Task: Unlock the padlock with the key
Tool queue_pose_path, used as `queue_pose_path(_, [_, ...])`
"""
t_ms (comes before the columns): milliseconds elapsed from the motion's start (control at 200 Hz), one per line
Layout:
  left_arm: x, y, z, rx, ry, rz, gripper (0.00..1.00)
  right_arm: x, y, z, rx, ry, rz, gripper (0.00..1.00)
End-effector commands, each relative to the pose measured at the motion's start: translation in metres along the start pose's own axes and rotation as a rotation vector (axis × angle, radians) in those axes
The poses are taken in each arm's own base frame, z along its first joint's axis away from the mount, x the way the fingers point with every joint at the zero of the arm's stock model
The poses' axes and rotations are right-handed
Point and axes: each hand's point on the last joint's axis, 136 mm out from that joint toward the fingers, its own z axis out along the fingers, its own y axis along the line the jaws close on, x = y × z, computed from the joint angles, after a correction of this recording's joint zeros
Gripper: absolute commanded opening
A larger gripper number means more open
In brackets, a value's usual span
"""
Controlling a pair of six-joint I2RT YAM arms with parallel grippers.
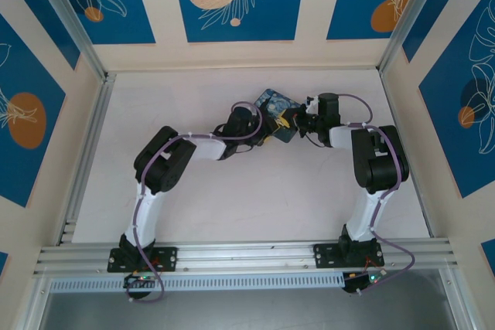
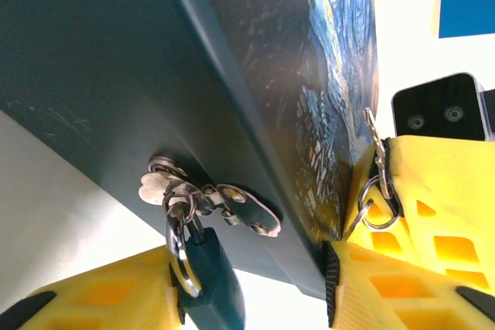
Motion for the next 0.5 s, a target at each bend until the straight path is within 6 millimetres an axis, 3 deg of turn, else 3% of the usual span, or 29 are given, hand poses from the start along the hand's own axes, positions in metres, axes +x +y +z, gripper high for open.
queue_pose_path(0, [0.0465, 0.1760, -0.0216, -0.550, 0.105, -0.202, 0.44, 0.0160, -0.0250, 0.0061, 0.062, 0.038, 0.067, 0.00])
queue_pose_path(495, [0.0475, 0.1797, -0.0261, -0.616, 0.114, -0.220, 0.39, 0.0154, -0.0236, 0.0050, 0.057, 0.036, 0.068, 0.00])
